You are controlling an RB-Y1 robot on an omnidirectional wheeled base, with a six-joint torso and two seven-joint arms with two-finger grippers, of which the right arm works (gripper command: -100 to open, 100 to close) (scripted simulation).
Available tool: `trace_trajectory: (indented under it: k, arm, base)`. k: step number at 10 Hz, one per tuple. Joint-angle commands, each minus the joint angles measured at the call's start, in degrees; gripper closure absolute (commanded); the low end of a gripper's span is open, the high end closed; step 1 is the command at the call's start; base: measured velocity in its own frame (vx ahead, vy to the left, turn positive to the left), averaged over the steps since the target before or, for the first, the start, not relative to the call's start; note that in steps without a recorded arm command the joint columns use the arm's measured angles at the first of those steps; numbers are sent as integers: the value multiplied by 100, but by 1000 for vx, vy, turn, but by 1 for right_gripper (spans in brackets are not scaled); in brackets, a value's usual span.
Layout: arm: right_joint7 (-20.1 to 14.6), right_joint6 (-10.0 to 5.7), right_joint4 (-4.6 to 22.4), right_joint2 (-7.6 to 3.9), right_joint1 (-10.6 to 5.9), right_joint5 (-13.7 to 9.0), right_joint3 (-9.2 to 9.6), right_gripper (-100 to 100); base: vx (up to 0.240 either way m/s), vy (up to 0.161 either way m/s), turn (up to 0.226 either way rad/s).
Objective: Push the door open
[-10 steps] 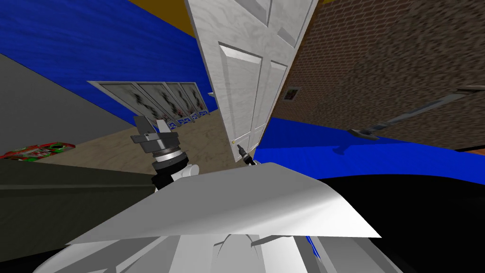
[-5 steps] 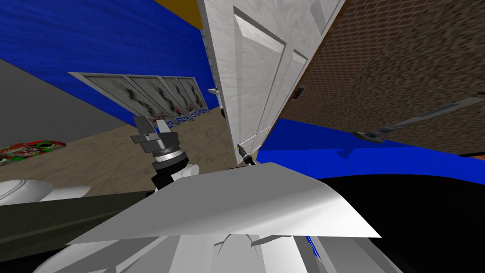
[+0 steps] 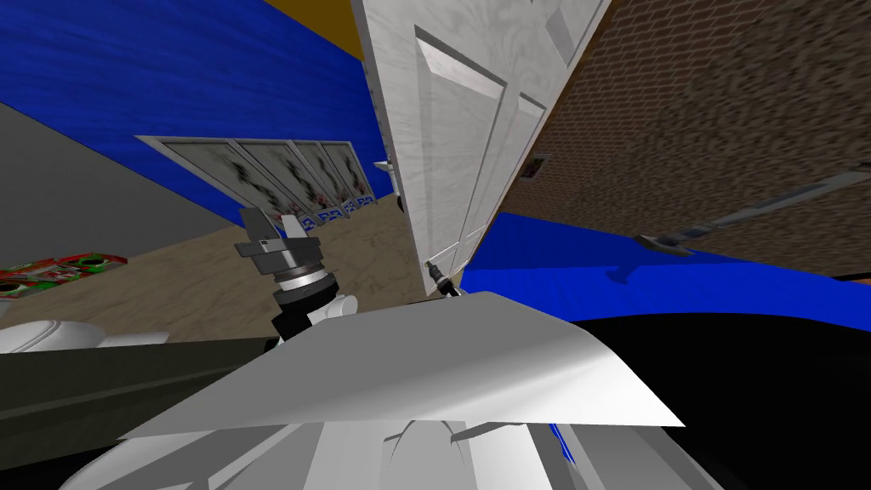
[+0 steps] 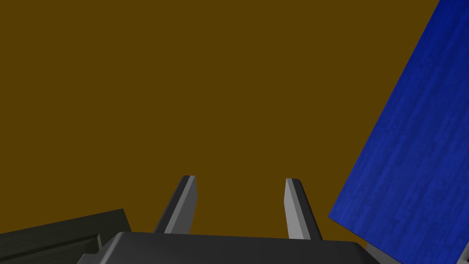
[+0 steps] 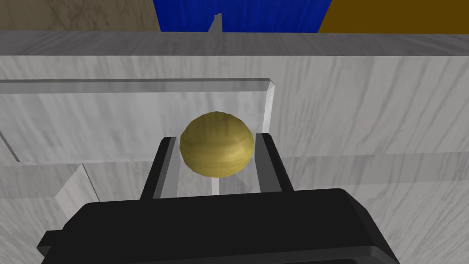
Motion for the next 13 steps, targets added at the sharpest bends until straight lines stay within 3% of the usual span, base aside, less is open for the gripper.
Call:
trace_trajectory:
  k: [1, 6, 7, 8, 10, 12, 13]
  arm:
    - [-3, -13, -11, 5, -8, -1, -2, 100]
    - [109, 3, 85, -119, -56, -116, -415, 100]
    - [203, 85, -153, -119, 184, -44, -229, -100]
    - [203, 85, -153, -119, 184, -44, -229, -100]
    - [299, 118, -207, -11, 271, -8, -141, -100]
    - [393, 150, -260, 196, 356, 26, -54, -100]
    - [447, 168, -290, 376, 404, 46, -4, -100]
  base:
    - [0, 0, 0]
    - [182, 103, -57]
    - [-5, -10, -130]
    - [-154, -98, -32]
    - [-194, -116, -47]
    - [-220, -129, -71]
    - [-184, -109, -71]
